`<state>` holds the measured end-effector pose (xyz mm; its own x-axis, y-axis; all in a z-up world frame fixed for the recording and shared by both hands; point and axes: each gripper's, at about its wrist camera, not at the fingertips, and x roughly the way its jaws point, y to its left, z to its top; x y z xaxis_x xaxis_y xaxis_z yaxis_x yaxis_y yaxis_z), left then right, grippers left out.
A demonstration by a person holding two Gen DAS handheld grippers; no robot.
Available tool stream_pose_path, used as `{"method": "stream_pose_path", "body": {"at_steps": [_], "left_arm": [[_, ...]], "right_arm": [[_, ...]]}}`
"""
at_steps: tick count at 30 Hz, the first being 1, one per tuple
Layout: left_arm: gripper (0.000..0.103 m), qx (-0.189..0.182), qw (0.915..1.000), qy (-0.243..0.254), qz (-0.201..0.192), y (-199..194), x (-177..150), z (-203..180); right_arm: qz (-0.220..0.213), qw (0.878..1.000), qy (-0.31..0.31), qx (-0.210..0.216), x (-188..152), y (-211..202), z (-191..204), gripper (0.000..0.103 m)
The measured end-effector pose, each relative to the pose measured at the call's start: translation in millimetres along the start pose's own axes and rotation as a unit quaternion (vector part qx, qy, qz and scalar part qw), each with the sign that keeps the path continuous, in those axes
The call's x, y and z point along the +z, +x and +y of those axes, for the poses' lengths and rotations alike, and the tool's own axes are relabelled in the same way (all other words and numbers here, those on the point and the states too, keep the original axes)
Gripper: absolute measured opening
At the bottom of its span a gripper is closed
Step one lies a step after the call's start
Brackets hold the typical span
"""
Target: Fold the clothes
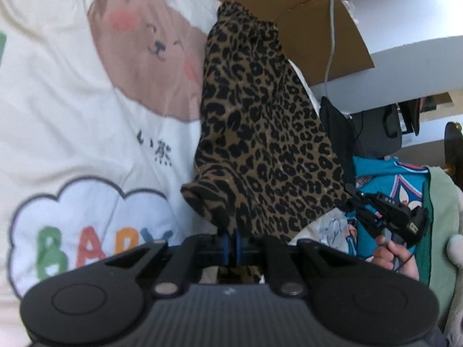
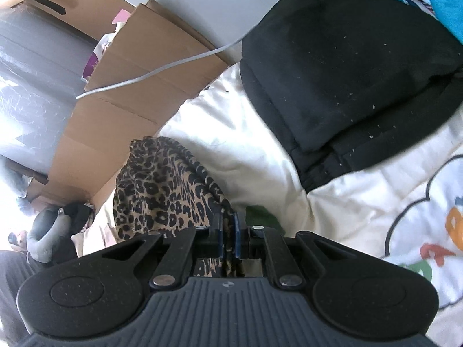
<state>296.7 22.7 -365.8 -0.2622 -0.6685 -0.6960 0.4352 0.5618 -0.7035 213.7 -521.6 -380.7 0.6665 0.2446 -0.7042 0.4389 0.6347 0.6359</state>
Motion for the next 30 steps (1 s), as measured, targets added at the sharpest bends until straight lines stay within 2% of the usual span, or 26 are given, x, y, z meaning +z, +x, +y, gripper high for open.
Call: {"method": "stream_pose_path", "body": {"at_steps": [8,11,18,23,26,28,30], "left_arm": [[0.005,0.019,0.9998,0.008,-0.006,-32,-1,-5],[0.005,0.017,0.9998,0.009,-0.006,-38,-4,5],[0.005,0.029,0.9996,0.004,0.006,-20,-5,40],[0.005,0.019,0.9998,-0.002,0.006,-4,-11,61],[0.006,0.006,1.0,-0.007,-0.003,2,-15,71],[0.012,0.0,0.9999,-0.007,-0.015,3,-18,75],[0.024,-0.009,0.9996,-0.004,-0.026,4,-21,77]], "right_arm": [[0.032,0.999,0.022,0.014,-30,-9,-7,0.005],[0.045,0.998,0.031,0.019,-47,-12,-14,0.005],[0.058,0.998,0.029,0.016,-73,7,-37,0.005],[0.052,0.998,0.004,0.023,-77,17,-50,0.007],[0.065,0.997,-0.006,0.031,-75,24,-55,0.012],[0.078,0.996,-0.028,0.032,-74,30,-53,0.021],[0.088,0.994,-0.056,0.034,-72,36,-48,0.022]]}}
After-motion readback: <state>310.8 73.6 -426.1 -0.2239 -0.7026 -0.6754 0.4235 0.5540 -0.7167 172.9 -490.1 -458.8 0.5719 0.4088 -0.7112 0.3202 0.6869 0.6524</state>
